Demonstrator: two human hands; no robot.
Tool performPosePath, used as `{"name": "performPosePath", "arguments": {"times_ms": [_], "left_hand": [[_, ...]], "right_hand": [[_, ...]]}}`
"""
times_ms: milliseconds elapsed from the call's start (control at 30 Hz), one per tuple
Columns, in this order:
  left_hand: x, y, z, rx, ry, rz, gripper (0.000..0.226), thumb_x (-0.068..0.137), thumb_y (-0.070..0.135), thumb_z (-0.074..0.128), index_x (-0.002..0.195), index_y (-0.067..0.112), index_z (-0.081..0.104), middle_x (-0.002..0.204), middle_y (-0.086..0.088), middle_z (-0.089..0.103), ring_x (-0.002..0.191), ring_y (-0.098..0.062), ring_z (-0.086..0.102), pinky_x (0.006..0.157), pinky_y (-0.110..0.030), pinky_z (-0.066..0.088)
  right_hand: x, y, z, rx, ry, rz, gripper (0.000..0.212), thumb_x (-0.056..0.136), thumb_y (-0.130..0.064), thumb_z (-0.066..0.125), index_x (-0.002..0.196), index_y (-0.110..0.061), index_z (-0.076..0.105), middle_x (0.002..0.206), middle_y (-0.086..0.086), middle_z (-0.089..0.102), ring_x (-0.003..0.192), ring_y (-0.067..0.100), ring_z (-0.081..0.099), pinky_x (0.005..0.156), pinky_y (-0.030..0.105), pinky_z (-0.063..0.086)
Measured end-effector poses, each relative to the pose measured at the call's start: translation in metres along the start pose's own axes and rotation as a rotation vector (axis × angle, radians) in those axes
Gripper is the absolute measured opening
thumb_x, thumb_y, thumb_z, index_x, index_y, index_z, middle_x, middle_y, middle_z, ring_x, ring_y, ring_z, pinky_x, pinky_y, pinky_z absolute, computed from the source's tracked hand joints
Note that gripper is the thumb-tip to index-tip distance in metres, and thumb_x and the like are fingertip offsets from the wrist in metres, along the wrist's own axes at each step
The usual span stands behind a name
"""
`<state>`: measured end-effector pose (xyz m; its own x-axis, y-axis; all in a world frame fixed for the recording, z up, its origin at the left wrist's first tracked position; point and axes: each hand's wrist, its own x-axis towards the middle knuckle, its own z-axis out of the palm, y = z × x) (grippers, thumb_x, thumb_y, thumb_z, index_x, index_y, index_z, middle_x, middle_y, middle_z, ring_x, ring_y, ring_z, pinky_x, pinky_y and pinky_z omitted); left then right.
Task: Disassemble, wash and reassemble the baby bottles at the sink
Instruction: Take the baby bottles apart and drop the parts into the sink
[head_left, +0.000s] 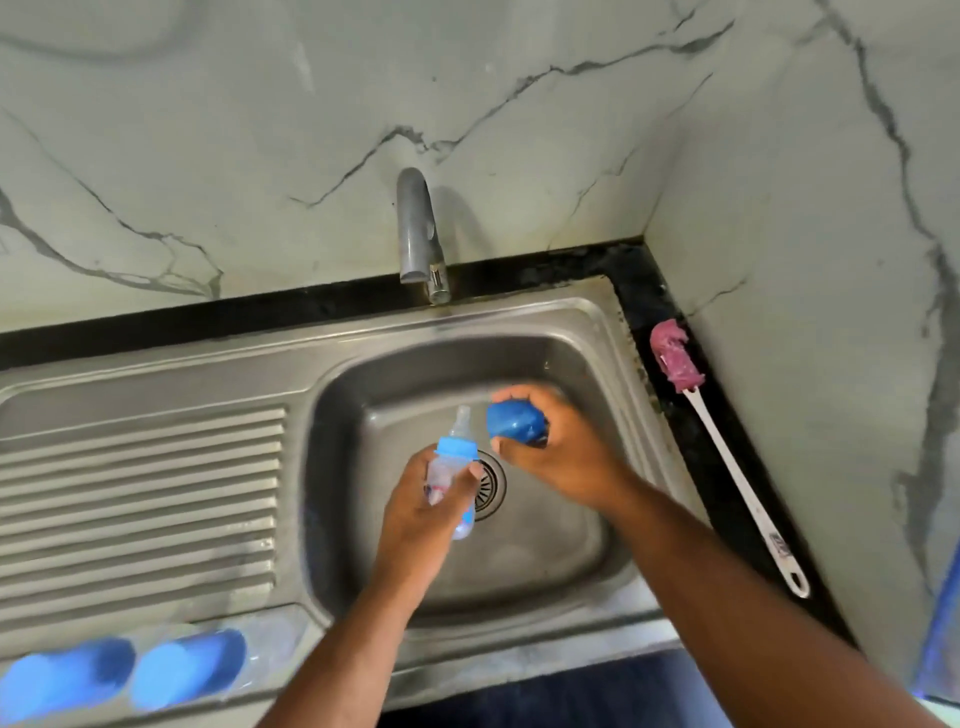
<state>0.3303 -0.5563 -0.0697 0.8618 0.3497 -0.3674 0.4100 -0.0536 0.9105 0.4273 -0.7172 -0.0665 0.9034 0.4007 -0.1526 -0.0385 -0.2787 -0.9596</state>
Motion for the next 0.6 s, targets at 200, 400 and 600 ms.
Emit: {"name": "performPosePath", "arguments": {"times_ms": [200,400,600], "left_hand": [[0.036,-0.073,0.013,0.349,-0.013,-0.018,0.035,0.088,0.027,0.073,0.112,0.047,0.057,0.102,0.021,0.067,0.090,0.003,0.064,0.072,-0.010,0.046],[0.053,-0.116,0.009,0.593,-0.071,0.033,0.055,0.087,0.040,0.072,0.137,0.037,0.050,0.121,0.017,0.059,0.095,-0.001,0.059,0.076,-0.006,0.043],[0.039,-0.108,0.008,0.701,-0.018,0.144,0.057,0.084,0.048,0.070,0.136,0.044,0.047,0.116,0.018,0.058,0.097,-0.005,0.061,0.084,-0.028,0.055]], "right_hand": [[0.015,0.097,0.035,-0.360,-0.103,0.251,0.049,0.078,-0.024,0.086,0.115,-0.026,0.053,0.098,-0.005,0.066,0.078,0.002,0.061,0.064,0.008,0.044],[0.019,0.135,0.033,-0.656,-0.264,0.251,0.050,0.078,-0.029,0.085,0.119,-0.037,0.057,0.108,-0.006,0.052,0.093,0.010,0.052,0.077,0.017,0.040],[0.009,0.125,0.022,-0.815,-0.378,0.292,0.050,0.081,-0.038,0.083,0.123,-0.040,0.056,0.113,-0.009,0.056,0.095,0.011,0.055,0.081,0.024,0.044]]}}
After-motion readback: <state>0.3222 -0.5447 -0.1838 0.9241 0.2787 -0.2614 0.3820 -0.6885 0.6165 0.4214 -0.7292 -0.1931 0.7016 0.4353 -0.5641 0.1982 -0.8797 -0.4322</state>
